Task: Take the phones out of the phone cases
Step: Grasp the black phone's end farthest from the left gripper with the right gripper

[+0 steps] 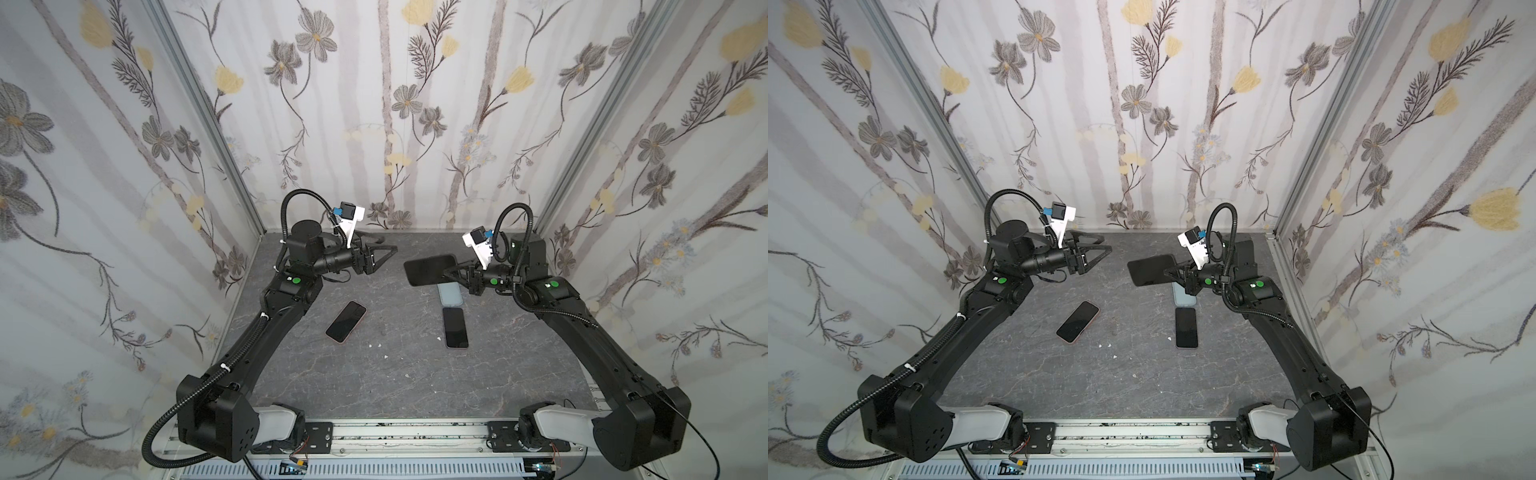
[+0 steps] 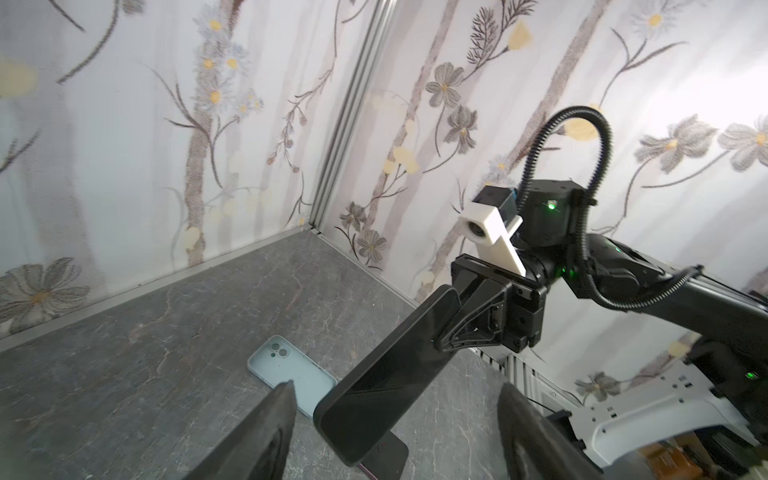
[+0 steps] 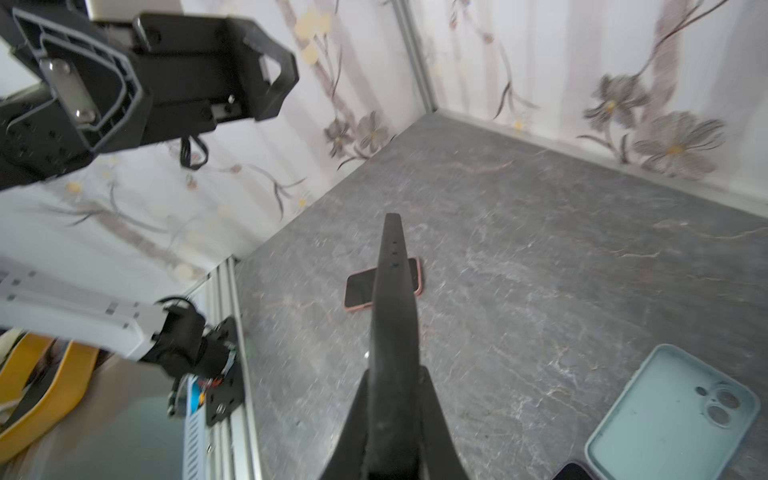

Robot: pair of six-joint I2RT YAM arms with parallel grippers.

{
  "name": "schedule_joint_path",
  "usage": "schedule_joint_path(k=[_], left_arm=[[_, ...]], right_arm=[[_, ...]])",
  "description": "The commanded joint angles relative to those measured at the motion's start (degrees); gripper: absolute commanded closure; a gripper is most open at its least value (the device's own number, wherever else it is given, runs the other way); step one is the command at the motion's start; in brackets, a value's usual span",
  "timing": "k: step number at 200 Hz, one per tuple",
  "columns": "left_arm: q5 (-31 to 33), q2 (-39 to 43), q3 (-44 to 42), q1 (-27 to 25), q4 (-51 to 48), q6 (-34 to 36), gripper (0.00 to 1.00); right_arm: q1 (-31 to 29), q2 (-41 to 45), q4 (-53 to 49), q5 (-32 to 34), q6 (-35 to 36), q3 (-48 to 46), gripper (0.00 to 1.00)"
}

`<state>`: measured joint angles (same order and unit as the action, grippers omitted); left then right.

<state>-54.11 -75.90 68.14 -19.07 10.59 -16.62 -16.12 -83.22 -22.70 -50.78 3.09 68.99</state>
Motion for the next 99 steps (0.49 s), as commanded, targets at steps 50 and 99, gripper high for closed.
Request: schedule_joint_path(k=[50, 99], left_arm=[[-6.12, -0.12, -0.27, -4.32, -8.83, 9.91, 0.29], [-5.27, -1.63, 4.43, -7.8, -19.72, 18.74, 0.3]], right_arm=[[-0.05, -1.08, -14.5, -9.53, 16.68, 7.72, 1.0], [0.11, 0.81, -20.09, -11.29, 21.32, 8.24, 1.0]])
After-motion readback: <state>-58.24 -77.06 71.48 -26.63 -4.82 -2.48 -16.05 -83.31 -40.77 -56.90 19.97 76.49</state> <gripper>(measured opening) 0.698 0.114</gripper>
